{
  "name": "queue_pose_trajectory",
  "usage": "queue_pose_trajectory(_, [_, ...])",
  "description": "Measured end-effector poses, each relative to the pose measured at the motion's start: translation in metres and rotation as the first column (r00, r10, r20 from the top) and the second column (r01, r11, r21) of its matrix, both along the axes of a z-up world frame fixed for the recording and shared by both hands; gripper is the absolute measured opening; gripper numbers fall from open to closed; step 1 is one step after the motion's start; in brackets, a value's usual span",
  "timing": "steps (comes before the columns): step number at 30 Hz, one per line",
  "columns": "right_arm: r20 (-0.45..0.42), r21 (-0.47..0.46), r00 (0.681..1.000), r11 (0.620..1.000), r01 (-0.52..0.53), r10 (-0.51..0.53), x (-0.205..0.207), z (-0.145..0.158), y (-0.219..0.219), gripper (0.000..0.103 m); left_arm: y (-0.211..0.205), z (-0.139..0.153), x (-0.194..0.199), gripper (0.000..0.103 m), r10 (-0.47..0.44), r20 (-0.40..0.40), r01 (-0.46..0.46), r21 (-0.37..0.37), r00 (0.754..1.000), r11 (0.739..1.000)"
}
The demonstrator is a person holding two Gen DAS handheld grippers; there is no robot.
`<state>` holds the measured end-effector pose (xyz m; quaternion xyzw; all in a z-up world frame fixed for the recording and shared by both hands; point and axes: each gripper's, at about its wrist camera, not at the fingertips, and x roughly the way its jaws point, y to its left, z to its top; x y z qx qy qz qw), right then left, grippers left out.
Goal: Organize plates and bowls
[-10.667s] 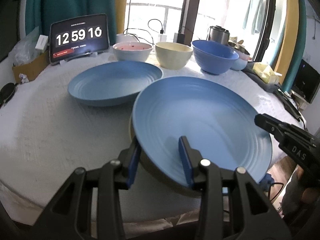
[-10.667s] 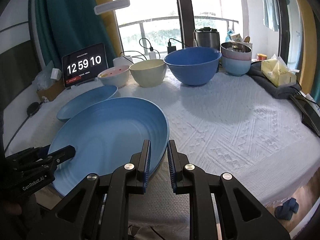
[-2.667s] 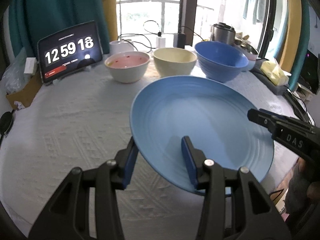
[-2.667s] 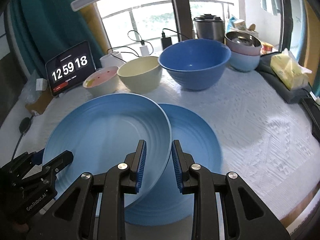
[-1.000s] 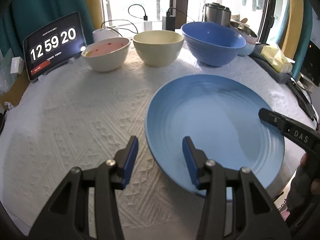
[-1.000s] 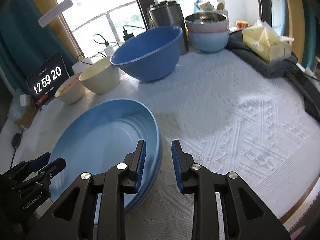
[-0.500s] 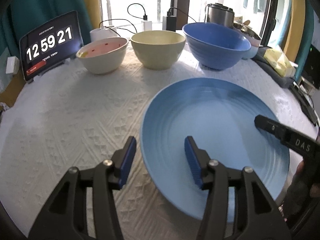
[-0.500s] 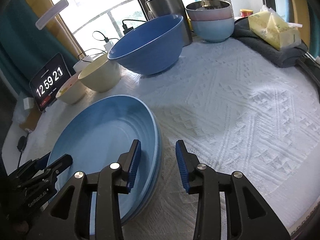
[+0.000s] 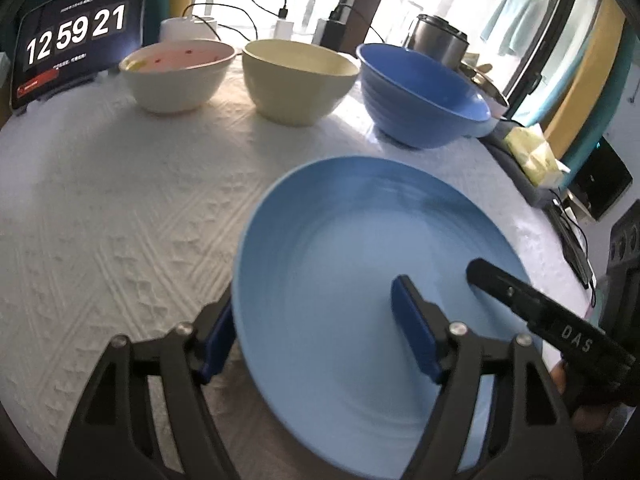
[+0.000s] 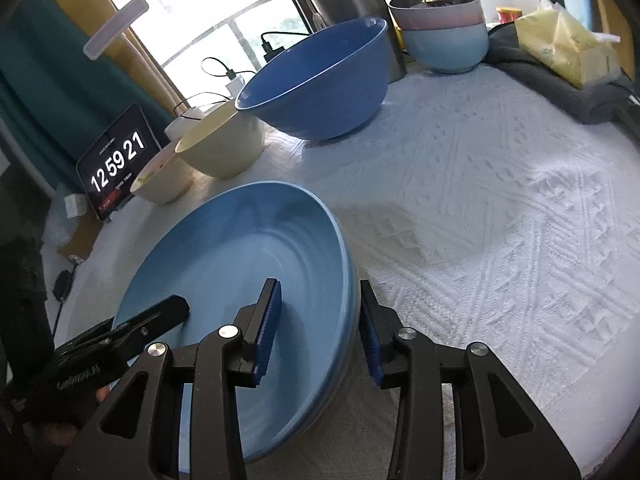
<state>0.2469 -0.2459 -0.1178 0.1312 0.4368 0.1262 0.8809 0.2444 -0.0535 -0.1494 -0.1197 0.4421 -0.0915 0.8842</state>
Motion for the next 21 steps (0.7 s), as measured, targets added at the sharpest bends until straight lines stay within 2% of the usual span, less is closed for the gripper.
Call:
queue_pose_trajectory(8, [-0.005, -0.008, 1.000, 1.000, 0.008, -0.008, 0.000, 0.000, 0.000, 0.040, 0.008, 0.002, 0.000, 0.063, 0.001, -0.010, -0.002, -0.024, 1.000, 1.000])
queue_pose_trajectory(21, [-0.016, -0.033, 1.000, 0.999, 0.019, -0.020, -0.001, 0.005, 0.004, 0.040, 0.016, 0.004, -0.007, 0.062, -0.011, -0.007, 0.011, -0.030, 1.000, 0.999])
